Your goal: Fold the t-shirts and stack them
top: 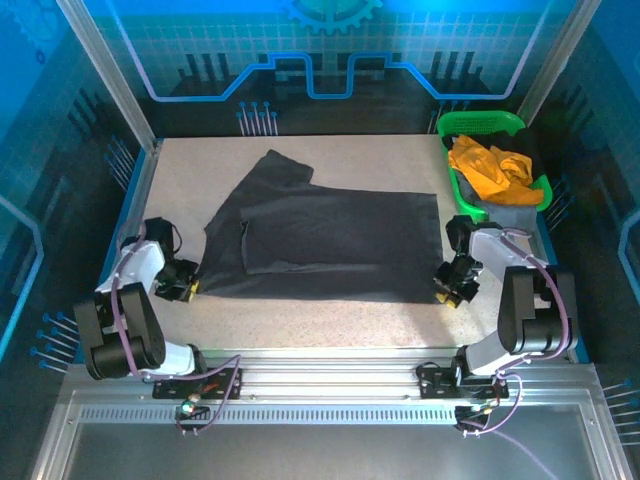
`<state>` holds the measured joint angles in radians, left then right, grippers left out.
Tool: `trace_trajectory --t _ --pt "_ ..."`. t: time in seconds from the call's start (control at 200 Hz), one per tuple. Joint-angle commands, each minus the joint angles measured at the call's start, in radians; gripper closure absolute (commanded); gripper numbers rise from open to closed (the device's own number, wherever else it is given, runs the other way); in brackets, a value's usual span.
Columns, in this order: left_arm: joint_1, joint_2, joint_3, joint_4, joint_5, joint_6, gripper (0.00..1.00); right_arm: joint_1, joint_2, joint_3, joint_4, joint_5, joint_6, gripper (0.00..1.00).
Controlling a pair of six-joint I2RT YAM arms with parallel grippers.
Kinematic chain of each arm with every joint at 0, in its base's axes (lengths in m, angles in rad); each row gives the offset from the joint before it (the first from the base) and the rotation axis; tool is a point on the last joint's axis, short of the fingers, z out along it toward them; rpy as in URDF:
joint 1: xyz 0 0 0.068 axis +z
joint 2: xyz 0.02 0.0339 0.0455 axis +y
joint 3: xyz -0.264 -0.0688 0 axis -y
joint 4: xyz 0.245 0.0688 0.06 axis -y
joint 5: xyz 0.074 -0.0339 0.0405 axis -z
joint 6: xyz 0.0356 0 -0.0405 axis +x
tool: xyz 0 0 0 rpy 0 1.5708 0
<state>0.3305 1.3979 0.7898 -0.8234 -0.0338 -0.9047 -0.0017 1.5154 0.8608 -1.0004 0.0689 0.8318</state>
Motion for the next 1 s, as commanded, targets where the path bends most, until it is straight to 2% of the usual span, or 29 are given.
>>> trace_trajectory --t 0.0,0.115,0.195,0.265,0.325,0.395,0.465,0.535,0.795,0.995 --pt "0.001 -0.017 0.047 -0.014 -0.072 -0.003 0.51 0.026 -0.05 0.081 -0.066 0.067 0.001 0.62" --pt "-0.076 -0.066 0.142 -0.053 -0.126 -0.039 0.45 0.105 -0.149 0.153 -0.017 0.07 -0.058 0.48" --pt "-0.167 -0.071 0.191 -0.056 -0.09 -0.099 0.45 0.181 -0.169 0.196 0.076 -0.019 -0.135 0.42" --pt "-0.257 -0.071 0.189 -0.029 -0.002 -0.185 0.44 0.225 -0.143 0.223 0.167 -0.167 -0.194 0.42" --pt "-0.343 -0.073 0.153 0.038 0.082 -0.265 0.45 0.27 -0.12 0.251 0.215 -0.241 -0.224 0.43" --pt "-0.434 -0.062 0.104 0.12 0.133 -0.347 0.45 0.318 -0.109 0.274 0.253 -0.276 -0.255 0.43" --pt "-0.487 -0.036 0.068 0.187 0.142 -0.392 0.45 0.345 -0.093 0.288 0.276 -0.302 -0.272 0.42" --pt "-0.502 0.002 0.048 0.239 0.15 -0.397 0.46 0.346 -0.079 0.288 0.282 -0.322 -0.273 0.42" --pt "-0.51 0.121 0.071 0.247 0.131 -0.316 0.51 0.338 -0.072 0.277 0.31 -0.373 -0.26 0.41" --pt "-0.517 0.173 0.079 0.281 0.121 -0.319 0.66 0.322 -0.072 0.268 0.311 -0.369 -0.245 0.41"
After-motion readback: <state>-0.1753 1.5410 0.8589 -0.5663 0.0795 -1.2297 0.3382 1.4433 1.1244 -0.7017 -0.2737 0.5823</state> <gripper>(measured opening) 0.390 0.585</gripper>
